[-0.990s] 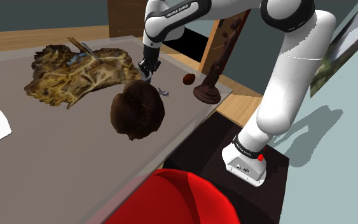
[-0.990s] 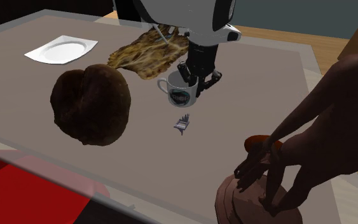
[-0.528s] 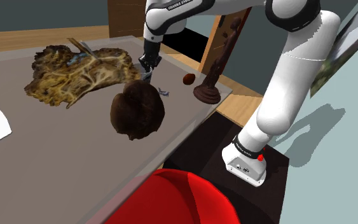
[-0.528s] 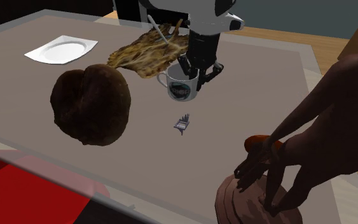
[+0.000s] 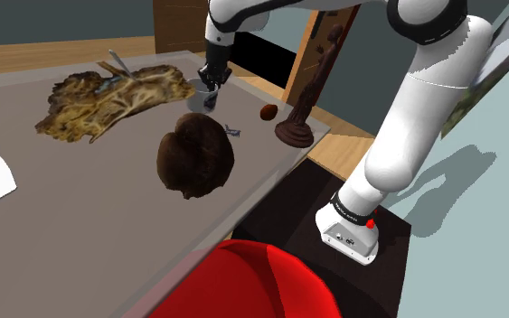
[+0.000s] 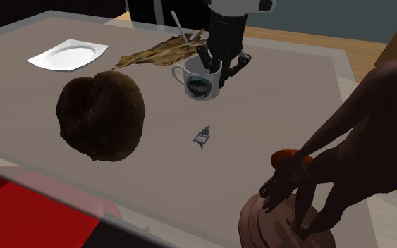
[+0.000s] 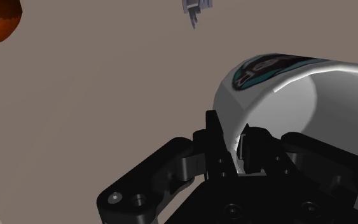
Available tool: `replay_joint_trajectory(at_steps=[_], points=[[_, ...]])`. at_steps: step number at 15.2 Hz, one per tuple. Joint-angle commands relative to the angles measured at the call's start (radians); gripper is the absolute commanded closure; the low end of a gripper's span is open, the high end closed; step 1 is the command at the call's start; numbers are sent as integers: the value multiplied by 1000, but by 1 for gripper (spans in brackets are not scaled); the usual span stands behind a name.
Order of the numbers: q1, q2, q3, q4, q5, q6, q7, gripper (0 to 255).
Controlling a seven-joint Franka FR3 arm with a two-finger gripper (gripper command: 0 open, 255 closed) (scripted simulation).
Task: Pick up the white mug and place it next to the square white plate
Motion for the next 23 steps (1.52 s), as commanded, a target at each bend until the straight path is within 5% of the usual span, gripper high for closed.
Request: replay_joint_trajectory(at_steps=[1,15,23], points=[[-1,-4,0,21,0,-25,0,255],[-2,-47,-1,150,-1,-197,7,255],[101,-28,77,143,-7,-162,187,255]])
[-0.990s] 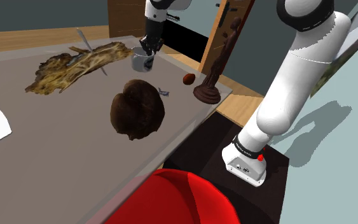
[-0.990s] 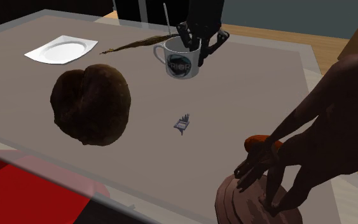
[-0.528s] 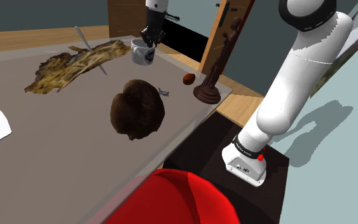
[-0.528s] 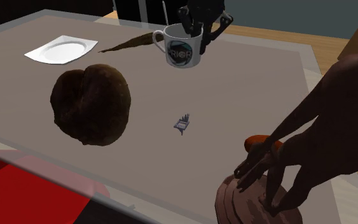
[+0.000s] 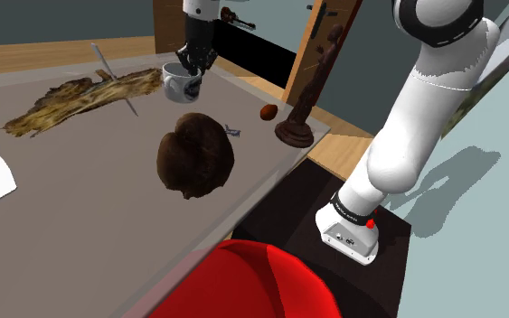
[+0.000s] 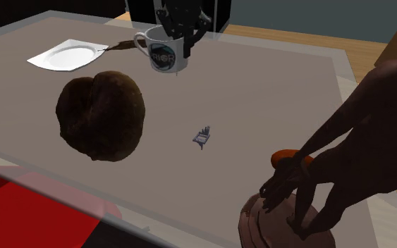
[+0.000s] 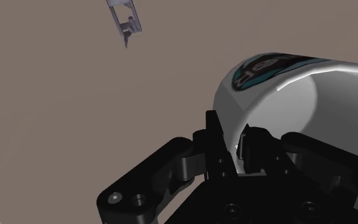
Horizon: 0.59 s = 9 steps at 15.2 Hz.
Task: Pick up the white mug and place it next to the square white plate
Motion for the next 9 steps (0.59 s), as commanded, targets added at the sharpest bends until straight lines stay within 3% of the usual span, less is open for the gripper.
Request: replay_joint_trajectory(at_steps=[1,9], points=[[25,8,19,8,-2,4,45,255],[135,94,87,89,-28,15,228,255]])
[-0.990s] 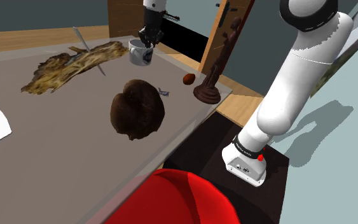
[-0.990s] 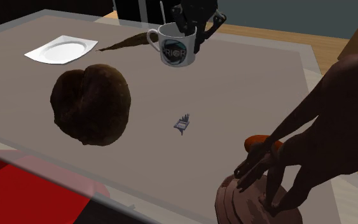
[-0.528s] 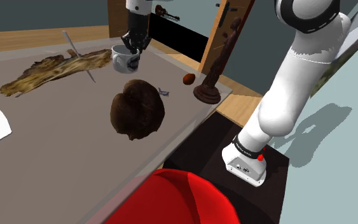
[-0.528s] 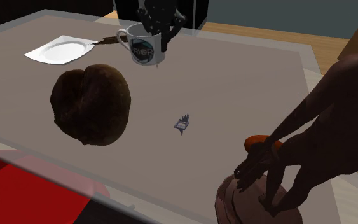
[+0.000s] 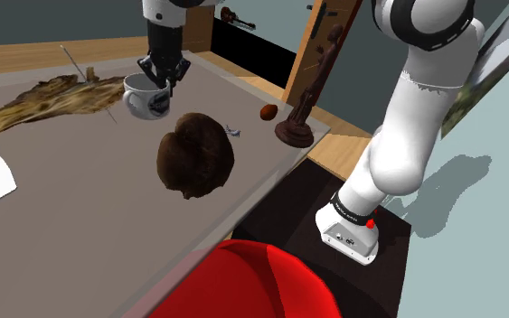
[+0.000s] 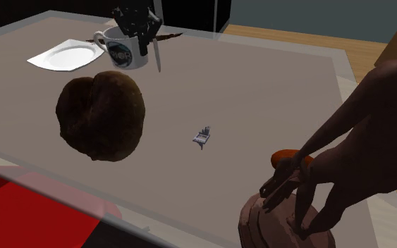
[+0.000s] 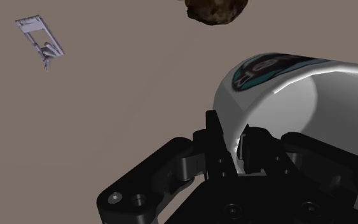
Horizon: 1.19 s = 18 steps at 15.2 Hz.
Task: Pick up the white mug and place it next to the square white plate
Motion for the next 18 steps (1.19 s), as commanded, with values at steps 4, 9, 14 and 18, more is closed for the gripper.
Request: replay_joint_trajectory(at_steps=[4,9,14,18], points=[[75,72,36,74,-24,2,115,255],[157,174,62,200,-58,-20,223,255],[251,304,76,377,-97,-66,321,255],[337,439,78,579,-129,-132,388,255]])
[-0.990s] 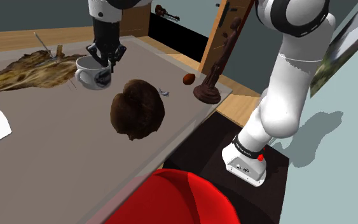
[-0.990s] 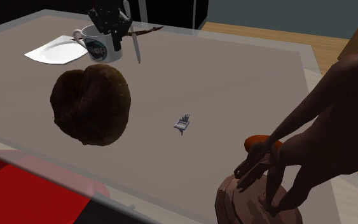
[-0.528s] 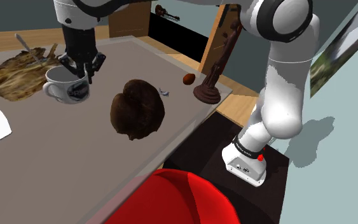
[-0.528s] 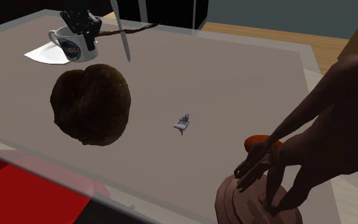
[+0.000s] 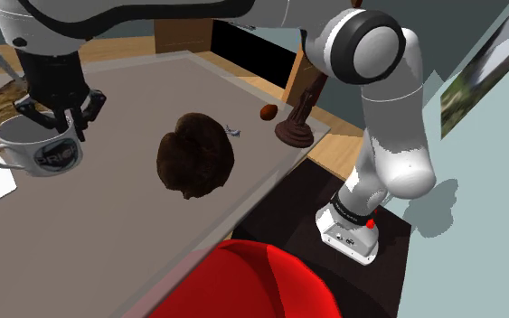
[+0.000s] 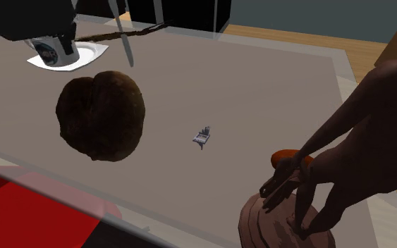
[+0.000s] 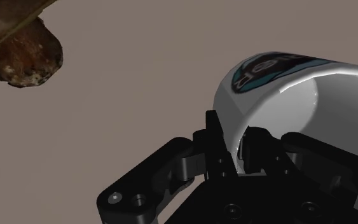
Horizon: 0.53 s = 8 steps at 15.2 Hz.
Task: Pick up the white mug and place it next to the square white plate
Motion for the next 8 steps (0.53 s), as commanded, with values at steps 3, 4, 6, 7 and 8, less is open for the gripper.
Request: replay_joint_trajectory(at_steps=[3,4,6,7,8], points=[[99,173,-6,276,-32,-99,57,255],[115,204,-8,329,-36,-119,62,255],[108,194,-8,284,-35,-85,63,255],[106,190,-7,263,-35,-69,63,255],[104,188,-7,246,-35,-53,64,255]])
